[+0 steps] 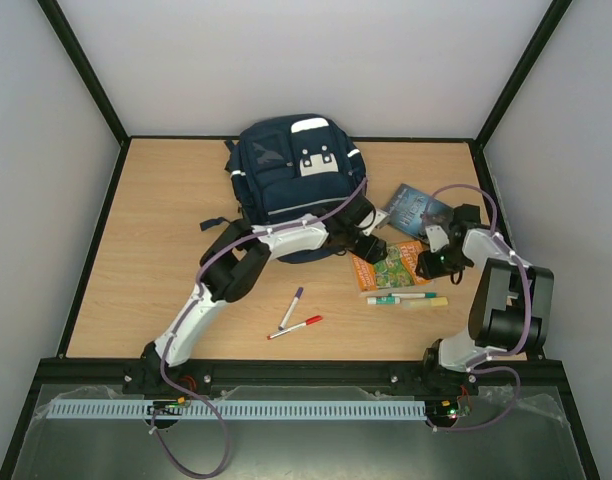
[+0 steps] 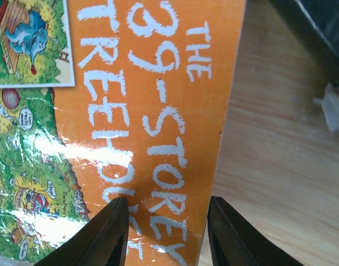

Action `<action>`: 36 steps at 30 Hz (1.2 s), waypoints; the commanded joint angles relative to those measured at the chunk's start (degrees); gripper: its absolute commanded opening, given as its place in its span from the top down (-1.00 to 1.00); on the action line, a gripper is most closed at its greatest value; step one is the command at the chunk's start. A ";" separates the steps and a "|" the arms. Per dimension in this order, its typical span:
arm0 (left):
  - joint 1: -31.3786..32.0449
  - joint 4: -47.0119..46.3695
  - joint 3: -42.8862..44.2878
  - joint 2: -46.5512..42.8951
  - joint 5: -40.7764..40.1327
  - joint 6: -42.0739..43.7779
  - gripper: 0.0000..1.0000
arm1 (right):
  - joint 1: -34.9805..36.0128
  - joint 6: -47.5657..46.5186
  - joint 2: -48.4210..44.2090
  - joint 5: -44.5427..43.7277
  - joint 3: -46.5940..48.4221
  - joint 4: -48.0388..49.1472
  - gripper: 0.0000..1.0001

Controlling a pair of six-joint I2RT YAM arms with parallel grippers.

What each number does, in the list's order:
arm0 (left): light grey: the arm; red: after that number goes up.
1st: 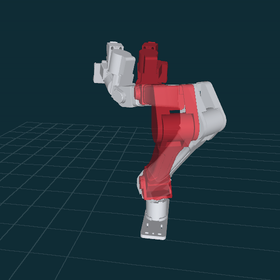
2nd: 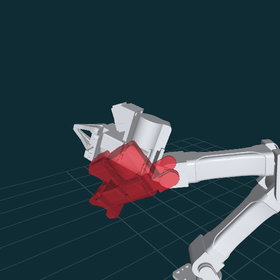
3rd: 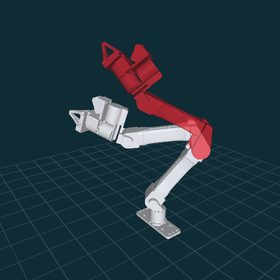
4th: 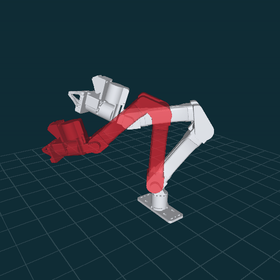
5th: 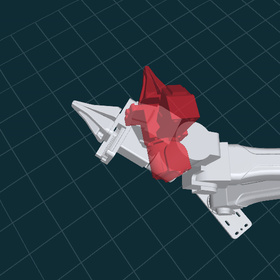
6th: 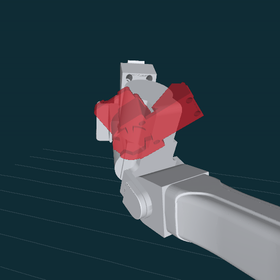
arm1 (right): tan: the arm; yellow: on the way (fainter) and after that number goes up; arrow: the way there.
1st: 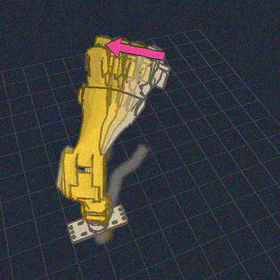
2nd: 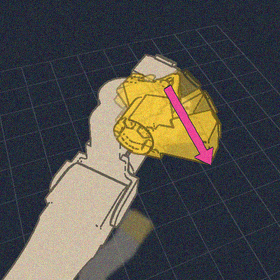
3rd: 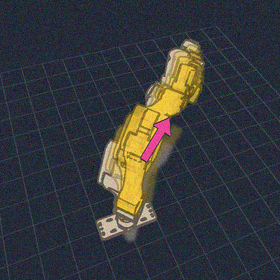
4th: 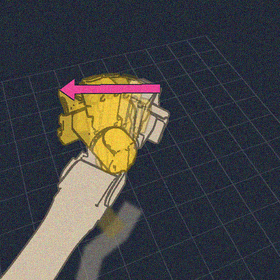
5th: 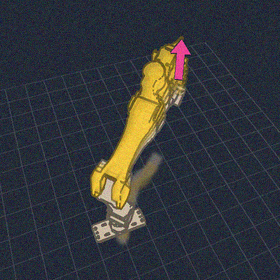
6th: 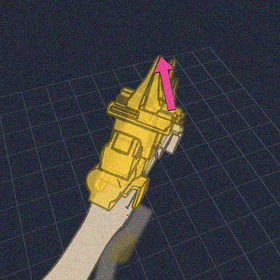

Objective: Pack the student bag
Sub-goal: Pick up the book from the center of the board.

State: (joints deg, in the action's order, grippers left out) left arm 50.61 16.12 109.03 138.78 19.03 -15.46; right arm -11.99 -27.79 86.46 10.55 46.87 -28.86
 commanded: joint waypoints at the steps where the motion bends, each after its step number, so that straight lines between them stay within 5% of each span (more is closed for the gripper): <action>1: -0.05 0.11 -10.27 -6.04 -0.06 -2.26 -0.51 | 2.63 0.87 6.09 -2.20 0.41 -0.99 0.23; 18: 0.00 -7.84 -37.47 -25.41 -6.56 -13.29 -0.44 | 21.10 11.11 24.10 -4.18 21.15 3.06 0.25; 22: -0.07 -8.56 -40.32 -27.80 -5.36 -13.38 -0.44 | 21.95 16.02 25.45 -6.07 25.68 1.53 0.06; 29: -0.12 -9.82 -44.89 -31.90 -6.07 -12.93 -0.44 | 18.39 22.94 10.67 -2.27 27.63 -3.47 -0.20; 36: -1.23 -10.30 -48.71 -36.66 -8.63 -12.89 -0.56 | 13.09 19.34 4.33 7.77 18.58 -10.60 -0.25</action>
State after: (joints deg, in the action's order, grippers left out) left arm 50.28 6.92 62.11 105.62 12.60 -28.10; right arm 2.66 -7.33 91.15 11.79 71.02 -30.20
